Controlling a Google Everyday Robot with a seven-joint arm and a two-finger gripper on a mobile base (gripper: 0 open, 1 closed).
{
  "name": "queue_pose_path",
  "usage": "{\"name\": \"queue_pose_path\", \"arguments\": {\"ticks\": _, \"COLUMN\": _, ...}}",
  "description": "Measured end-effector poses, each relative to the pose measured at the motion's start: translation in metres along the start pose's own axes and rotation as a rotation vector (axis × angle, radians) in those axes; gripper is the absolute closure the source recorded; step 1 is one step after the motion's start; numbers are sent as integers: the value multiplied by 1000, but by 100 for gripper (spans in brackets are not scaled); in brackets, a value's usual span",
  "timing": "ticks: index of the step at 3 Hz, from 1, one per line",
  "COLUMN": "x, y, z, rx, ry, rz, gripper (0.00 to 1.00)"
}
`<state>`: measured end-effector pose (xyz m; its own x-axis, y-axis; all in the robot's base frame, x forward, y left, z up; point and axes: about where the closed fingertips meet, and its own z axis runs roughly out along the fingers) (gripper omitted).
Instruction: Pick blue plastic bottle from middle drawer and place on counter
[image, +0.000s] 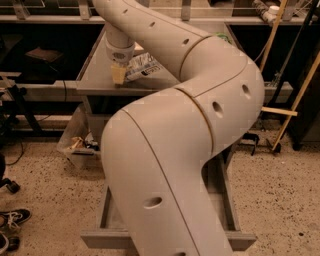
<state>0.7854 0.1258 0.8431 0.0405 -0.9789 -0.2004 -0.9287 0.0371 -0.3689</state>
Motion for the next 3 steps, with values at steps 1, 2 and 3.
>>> {"name": "queue_pose_path", "arguments": {"ticks": 1, "x": 0, "y": 0, "z": 0, "rx": 0, "ry": 0, "rz": 0, "gripper": 100}}
{"name": "queue_pose_path", "arguments": {"ticks": 2, "x": 0, "y": 0, "z": 0, "rx": 0, "ry": 0, "rz": 0, "gripper": 81}}
{"name": "queue_pose_path", "arguments": {"ticks": 3, "x": 0, "y": 0, "z": 0, "rx": 0, "ry": 0, "rz": 0, "gripper": 59}}
